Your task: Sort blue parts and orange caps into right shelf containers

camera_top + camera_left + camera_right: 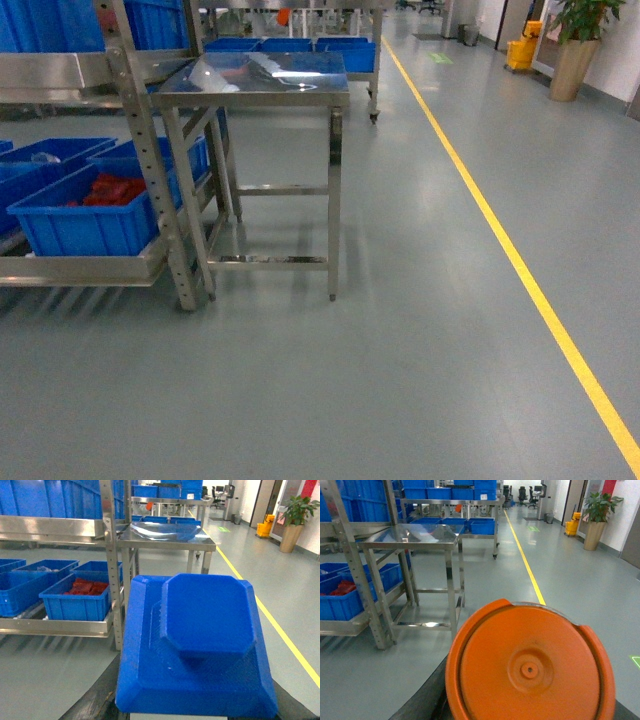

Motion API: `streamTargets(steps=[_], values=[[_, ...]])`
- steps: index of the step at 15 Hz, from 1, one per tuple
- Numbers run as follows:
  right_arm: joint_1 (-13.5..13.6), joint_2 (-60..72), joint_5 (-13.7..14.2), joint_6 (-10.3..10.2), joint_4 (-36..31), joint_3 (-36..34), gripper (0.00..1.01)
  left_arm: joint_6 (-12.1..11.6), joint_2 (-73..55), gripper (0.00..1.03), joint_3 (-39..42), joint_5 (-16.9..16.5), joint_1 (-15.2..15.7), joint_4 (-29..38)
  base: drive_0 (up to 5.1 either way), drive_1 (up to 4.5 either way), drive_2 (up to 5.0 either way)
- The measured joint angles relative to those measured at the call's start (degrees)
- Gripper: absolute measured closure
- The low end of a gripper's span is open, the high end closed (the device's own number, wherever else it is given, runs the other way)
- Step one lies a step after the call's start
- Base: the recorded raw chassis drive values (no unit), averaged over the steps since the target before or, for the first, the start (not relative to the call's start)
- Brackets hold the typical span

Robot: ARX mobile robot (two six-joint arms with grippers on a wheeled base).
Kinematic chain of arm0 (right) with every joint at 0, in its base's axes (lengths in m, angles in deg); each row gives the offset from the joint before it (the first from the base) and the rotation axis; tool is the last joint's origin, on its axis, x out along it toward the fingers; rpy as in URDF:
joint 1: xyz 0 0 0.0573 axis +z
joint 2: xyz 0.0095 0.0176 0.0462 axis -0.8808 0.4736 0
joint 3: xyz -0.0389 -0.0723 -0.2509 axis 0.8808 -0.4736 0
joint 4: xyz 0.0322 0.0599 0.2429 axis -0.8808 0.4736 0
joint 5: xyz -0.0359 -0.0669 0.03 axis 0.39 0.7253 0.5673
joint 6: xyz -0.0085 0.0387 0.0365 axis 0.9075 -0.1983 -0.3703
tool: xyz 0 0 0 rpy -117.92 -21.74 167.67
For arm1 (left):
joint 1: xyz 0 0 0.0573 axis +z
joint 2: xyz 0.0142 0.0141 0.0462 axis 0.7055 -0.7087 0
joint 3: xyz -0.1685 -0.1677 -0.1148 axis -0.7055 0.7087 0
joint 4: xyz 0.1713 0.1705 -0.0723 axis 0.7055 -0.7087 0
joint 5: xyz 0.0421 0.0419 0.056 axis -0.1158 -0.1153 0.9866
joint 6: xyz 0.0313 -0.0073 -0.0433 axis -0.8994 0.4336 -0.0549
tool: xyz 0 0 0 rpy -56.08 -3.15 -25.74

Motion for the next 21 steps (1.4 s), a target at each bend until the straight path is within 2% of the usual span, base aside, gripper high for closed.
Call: streamTargets(steps=[21], values=[[0.0, 0.0, 0.0, 0.0, -0.1, 0.0, 0.56, 0.0, 0.0, 0.59, 0.0, 0.0, 0.0, 0.0, 0.0, 4.31, -4.3]])
